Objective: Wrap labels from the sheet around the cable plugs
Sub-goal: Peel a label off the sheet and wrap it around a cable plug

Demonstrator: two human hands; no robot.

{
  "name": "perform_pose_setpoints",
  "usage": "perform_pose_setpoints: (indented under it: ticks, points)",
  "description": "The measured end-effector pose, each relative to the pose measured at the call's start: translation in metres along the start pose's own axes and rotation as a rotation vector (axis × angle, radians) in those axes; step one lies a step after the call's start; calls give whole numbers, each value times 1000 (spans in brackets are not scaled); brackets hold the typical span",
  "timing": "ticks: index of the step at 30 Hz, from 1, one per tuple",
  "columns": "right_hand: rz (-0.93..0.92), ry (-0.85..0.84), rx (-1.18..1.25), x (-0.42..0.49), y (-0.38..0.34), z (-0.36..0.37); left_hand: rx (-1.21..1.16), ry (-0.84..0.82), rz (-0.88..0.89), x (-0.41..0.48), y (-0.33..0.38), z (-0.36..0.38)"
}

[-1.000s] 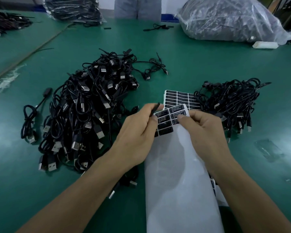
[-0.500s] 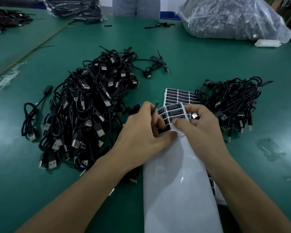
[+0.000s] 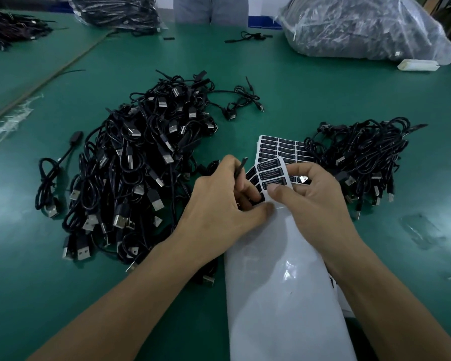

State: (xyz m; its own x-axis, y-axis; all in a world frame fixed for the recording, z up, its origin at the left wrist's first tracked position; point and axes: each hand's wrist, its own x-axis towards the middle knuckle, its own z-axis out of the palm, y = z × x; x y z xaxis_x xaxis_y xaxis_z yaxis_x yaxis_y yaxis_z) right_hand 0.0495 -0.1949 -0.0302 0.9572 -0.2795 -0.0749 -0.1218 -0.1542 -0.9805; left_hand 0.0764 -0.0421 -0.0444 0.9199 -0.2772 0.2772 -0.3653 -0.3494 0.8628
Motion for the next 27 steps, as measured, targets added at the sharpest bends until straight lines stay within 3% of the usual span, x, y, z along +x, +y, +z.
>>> perform_pose_setpoints:
  ticks: [27]
  points:
    - [-20, 28, -17, -3, -1, 4, -8, 39, 26, 3, -7, 0]
